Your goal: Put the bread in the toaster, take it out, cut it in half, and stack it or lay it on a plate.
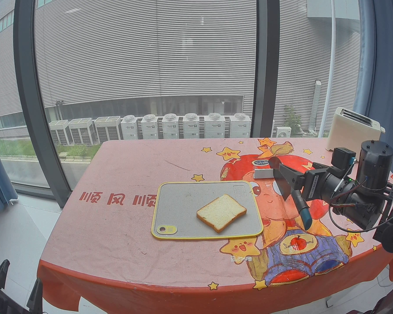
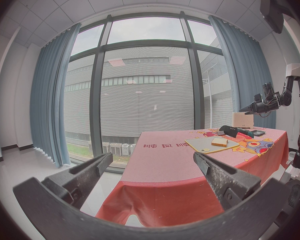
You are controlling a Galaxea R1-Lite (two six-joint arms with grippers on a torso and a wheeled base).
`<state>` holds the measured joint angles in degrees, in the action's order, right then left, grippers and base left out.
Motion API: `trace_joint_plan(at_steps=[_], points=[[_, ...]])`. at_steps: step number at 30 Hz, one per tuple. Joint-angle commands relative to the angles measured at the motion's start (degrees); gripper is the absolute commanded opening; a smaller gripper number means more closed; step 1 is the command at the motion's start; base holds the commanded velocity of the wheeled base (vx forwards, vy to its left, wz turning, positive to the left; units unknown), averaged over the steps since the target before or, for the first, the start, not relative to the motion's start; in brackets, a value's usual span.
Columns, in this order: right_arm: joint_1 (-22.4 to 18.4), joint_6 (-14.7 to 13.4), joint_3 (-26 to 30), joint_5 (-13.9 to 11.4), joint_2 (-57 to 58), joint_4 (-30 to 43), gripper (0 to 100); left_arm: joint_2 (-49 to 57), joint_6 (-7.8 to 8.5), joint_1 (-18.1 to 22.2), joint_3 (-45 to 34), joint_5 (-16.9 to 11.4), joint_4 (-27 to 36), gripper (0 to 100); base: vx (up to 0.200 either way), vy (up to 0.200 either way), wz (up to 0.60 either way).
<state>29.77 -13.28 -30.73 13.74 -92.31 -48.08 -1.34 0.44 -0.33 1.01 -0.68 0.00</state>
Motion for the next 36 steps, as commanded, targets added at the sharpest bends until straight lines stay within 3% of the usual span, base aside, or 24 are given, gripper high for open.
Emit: trace_joint_plan(at_steps=[1, 9, 17, 22, 36], points=[[-2.0, -0.2, -0.1, 0.1, -1.0, 1.1, 100, -0.1, 0.0, 0.0, -0.9, 0.0, 0.0, 100, 0.0, 0.0, 0.0], [-5.7, -0.3, 0.2, -1.1, -1.0, 2.1, 100, -0.1, 0.0, 0.0, -0.9, 0.0, 0.0, 100, 0.0, 0.0, 0.0], [-6.0, -0.4, 1.3, -1.3, -4.4, 2.1, 100, -0.1, 0.0, 0.0, -0.9, 0.0, 0.0, 100, 0.0, 0.0, 0.0], [-6.1, -0.4, 2.3, -2.9, -6.7, 1.9, 100, 0.0, 0.0, 0.0, -0.9, 0.0, 0.0, 100, 0.0, 0.0, 0.0], [-7.2, -0.3, 2.9, -3.0, -9.8, 1.8, 100, -0.1, 0.0, 0.0, -0.9, 0.0, 0.0, 100, 0.0, 0.0, 0.0]])
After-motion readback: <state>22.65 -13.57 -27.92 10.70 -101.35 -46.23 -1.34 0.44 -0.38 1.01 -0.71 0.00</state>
